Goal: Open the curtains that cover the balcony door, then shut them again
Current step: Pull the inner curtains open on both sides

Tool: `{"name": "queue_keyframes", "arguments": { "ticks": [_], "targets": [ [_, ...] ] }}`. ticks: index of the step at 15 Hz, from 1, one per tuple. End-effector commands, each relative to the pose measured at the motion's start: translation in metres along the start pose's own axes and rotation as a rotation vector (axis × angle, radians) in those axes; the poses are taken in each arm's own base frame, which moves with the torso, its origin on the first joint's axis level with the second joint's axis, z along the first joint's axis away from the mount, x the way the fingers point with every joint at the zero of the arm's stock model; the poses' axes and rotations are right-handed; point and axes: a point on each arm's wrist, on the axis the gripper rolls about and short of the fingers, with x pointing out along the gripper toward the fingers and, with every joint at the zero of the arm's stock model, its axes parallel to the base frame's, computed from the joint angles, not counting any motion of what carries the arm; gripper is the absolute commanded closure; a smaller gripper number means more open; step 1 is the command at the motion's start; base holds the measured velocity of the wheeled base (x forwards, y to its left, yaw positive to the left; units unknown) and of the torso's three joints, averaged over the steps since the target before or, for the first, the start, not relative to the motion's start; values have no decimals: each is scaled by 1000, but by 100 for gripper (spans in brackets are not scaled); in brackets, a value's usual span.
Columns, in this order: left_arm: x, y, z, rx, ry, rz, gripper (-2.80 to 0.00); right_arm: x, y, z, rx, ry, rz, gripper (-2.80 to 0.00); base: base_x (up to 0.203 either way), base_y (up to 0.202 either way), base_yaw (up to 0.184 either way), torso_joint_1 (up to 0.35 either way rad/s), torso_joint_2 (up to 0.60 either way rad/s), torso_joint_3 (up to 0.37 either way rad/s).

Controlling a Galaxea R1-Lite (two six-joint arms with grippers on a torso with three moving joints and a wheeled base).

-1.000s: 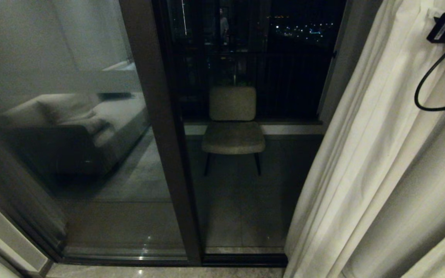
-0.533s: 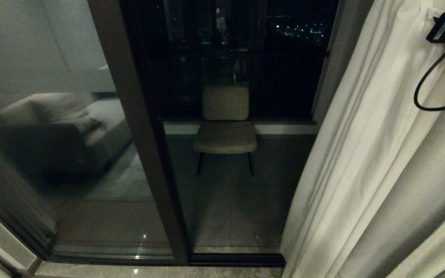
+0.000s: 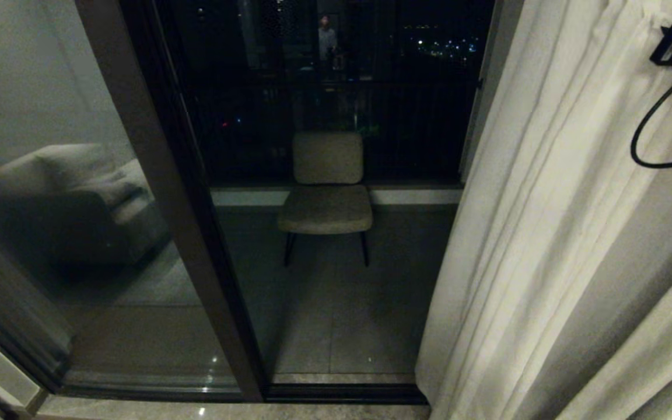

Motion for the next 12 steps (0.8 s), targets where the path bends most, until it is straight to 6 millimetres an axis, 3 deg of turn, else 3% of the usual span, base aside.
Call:
{"name": "queue_keyframes", "arguments": {
  "ticks": [1,12],
  "targets": [
    [0,0,0,-1,0,0,0,1,1,-2,1,1,4,0,0,-192,-3,2,3,2],
    [0,0,0,-1,0,0,0,0,1,0,1,-2,4,0,0,-187,1,3,2,3]
  ]
}}
